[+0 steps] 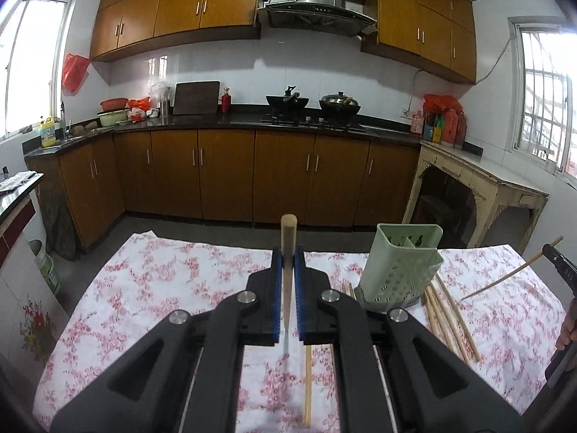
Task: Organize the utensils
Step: 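Lift the chopstick with the right tool and drop it into the green caddy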
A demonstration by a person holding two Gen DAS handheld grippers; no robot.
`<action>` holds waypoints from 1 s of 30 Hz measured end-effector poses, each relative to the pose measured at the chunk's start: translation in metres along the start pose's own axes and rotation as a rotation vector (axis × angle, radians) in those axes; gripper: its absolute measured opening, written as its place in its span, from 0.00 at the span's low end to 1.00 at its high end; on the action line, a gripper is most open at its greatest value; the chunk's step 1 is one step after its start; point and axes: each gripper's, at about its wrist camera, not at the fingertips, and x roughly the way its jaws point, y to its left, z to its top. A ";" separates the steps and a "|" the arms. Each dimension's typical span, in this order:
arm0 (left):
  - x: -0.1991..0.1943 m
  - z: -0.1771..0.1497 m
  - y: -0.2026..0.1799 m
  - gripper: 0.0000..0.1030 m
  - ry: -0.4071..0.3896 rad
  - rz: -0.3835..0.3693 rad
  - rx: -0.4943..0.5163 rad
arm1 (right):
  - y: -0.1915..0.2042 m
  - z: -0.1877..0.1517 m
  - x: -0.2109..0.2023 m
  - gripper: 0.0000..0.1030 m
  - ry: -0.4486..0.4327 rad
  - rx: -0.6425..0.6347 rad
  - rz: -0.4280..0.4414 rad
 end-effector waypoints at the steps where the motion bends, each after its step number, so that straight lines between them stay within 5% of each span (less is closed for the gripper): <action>1: 0.002 0.002 -0.001 0.07 0.002 0.001 0.002 | 0.001 0.000 0.000 0.07 0.001 0.001 0.001; 13: -0.001 0.023 0.002 0.07 -0.012 -0.009 0.003 | 0.002 0.027 0.001 0.07 -0.004 0.022 0.005; 24: -0.033 0.119 -0.045 0.07 -0.128 -0.183 0.035 | 0.035 0.117 -0.010 0.07 -0.096 0.105 0.217; 30: -0.016 0.149 -0.085 0.07 -0.133 -0.241 0.056 | 0.067 0.136 0.005 0.07 -0.132 0.054 0.260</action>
